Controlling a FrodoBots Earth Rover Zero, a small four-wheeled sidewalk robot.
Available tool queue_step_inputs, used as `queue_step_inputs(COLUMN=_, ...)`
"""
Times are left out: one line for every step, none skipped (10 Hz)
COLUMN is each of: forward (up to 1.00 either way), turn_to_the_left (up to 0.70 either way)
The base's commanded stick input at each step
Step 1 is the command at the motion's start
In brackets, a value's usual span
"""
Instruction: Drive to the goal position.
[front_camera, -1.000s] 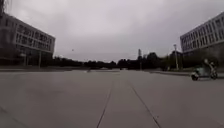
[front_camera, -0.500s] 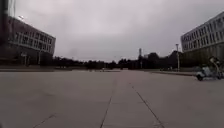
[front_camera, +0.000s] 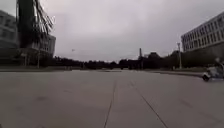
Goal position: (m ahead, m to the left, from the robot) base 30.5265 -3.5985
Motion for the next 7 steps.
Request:
queue_step_inputs(forward=0.7, turn_to_the_left=0.01)
queue_step_inputs(forward=0.7, turn_to_the_left=0.01)
queue_step_inputs(forward=0.7, turn_to_the_left=0.01)
queue_step_inputs(forward=0.7, turn_to_the_left=0.01)
queue_step_inputs(forward=0.7, turn_to_the_left=0.01)
queue_step_inputs(forward=0.7, turn_to_the_left=0.01)
queue_step_inputs(forward=0.7, turn_to_the_left=0.01)
